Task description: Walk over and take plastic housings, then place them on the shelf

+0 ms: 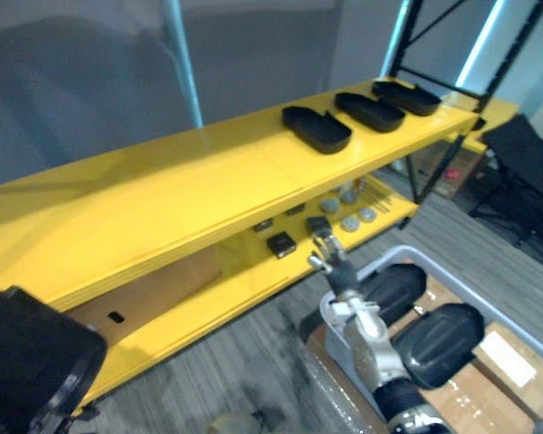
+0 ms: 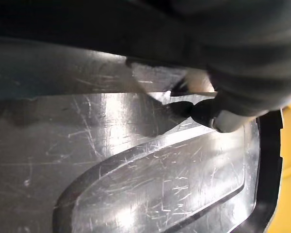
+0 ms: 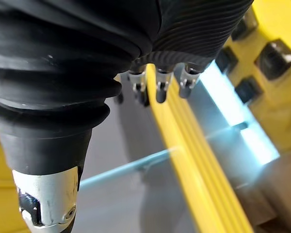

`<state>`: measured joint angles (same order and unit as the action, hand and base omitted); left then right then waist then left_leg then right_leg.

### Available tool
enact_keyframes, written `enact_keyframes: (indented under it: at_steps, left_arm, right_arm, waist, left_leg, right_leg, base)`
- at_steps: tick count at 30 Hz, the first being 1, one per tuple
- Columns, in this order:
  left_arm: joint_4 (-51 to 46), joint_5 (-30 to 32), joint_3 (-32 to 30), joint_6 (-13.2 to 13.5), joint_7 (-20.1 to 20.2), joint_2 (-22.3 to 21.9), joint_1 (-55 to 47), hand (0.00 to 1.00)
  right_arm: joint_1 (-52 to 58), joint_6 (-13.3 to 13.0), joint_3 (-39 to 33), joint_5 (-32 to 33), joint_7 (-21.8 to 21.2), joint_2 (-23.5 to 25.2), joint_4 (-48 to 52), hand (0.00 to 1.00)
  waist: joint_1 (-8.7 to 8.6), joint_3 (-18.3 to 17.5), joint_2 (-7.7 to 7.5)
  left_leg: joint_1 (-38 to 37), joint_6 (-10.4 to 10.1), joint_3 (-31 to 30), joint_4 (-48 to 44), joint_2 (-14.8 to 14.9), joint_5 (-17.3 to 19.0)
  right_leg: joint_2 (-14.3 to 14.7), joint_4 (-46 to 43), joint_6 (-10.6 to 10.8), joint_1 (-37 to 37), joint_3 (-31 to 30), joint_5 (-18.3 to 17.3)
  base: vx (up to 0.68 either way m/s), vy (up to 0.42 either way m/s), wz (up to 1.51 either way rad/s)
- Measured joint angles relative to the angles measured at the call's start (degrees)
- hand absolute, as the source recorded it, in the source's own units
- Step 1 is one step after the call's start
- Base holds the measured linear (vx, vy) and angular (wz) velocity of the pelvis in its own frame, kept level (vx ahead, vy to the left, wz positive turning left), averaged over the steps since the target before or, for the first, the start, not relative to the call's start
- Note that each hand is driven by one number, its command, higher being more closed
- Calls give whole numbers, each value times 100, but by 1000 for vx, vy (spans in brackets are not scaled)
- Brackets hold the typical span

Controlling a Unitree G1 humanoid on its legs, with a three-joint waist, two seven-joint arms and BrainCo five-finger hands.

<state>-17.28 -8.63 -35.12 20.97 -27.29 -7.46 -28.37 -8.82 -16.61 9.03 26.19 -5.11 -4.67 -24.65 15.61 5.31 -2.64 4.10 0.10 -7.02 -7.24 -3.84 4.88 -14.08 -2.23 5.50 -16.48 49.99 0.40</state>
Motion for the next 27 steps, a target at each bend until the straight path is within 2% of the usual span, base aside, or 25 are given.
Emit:
enact_keyframes:
  at_steps: [3,7,9,12,13,14,15,16,17,20,21,22,25,27]
  left_arm:
    - [0,1,57,-114,137,27,15,100]
    - [1,1,315,-206,85,28,38,100]
    - [4,7,465,-205,64,30,42,100]
    - [138,37,742,-203,72,203,236,100]
    - [220,65,838,-200,89,334,331,100]
    - [410,76,978,-193,127,560,536,100]
    - [581,113,1077,-194,152,662,724,100]
    - [790,233,1162,-203,160,698,850,100]
    - [794,236,1179,-228,157,667,810,100]
    - [708,229,1212,-247,151,646,570,100]
    - [709,221,1209,-247,152,645,553,100]
    - [699,218,1217,-248,156,644,540,100]
    - [581,222,1301,-247,148,614,411,100]
    - [482,221,1255,-247,93,566,286,100]
  right_arm:
    - [77,93,-85,-5,22,-29,3,0]
    - [69,158,-193,-12,-158,-22,182,0]
    - [94,160,-351,-7,-220,-66,226,0]
    - [405,164,-644,4,-212,-171,513,0]
    - [534,164,-743,7,-185,-163,603,0]
    - [760,157,-832,8,-124,-150,750,0]
    - [921,153,-891,7,-116,-147,841,0]
    - [1150,138,-907,9,-181,-137,917,0]
    - [1232,132,-948,12,-286,-148,994,0]
    - [1269,123,-1128,6,-368,-178,1029,0]
    - [1295,123,-1126,5,-370,-168,1029,0]
    - [1360,123,-1117,0,-392,-137,1030,0]
    - [1588,122,-1108,-9,-549,-101,1031,0]
    - [1647,51,-1117,-8,-648,-64,1034,0]
  waist:
    - [0,16,-78]
    - [6,84,-2]
    - [-34,122,71]
    - [-261,190,175]
    - [-360,218,194]
    - [-534,234,189]
    - [-628,265,169]
    - [-683,343,72]
    - [-683,396,3]
    - [-673,613,371]
    - [-680,632,410]
    - [-703,680,461]
    - [-725,683,452]
    - [-718,657,357]
  left_leg:
    - [-11,-23,-186,84,-128,-197]
    - [-10,-13,-204,50,-160,-233]
    - [-17,-18,-259,64,-150,-230]
    - [-47,-39,-783,183,-167,-311]
    - [-119,-39,-1058,319,-153,-410]
    - [-129,-72,-1481,500,-136,-593]
    - [-137,-121,-1750,571,-155,-715]
    - [-113,-215,-1932,505,-316,-786]
    - [-62,-261,-1888,394,-472,-782]
    - [192,-326,-1418,241,-263,-751]
    - [220,-323,-1352,227,-213,-731]
    - [257,-340,-1022,220,-59,-719]
    - [272,-361,-531,77,183,-730]
    - [294,-366,-354,56,243,-726]
  right_leg:
    - [-148,-184,-20,-22,47,16]
    - [-187,-252,-33,-8,-24,103]
    - [-190,-394,-33,30,-338,104]
    - [-191,-1111,-63,204,-1375,85]
    - [-165,-1447,-225,324,-1852,-44]
    - [107,-1622,-330,430,-2534,-770]
    - [345,-1615,-346,473,-2910,-1104]
    - [559,-1304,-468,600,-3289,-1313]
    - [510,-1150,-358,567,-3239,-1313]
    - [676,-698,-277,505,-3325,-1278]
    - [709,-636,-261,497,-3325,-1271]
    - [771,-560,-212,455,-3324,-1291]
    - [865,-648,-279,520,-3386,-1386]
    - [865,-743,-312,638,-3481,-1501]
  base:
    - [107,125,48]
    - [50,53,12]
    - [38,69,14]
    - [77,228,76]
    - [3,182,131]
    - [-42,89,158]
    - [-98,-72,179]
    - [-110,-147,120]
    - [-133,-135,71]
    - [-178,-87,-17]
    - [-171,-85,-18]
    - [-141,-75,-3]
    - [-119,-59,-14]
    - [-47,-2,-21]
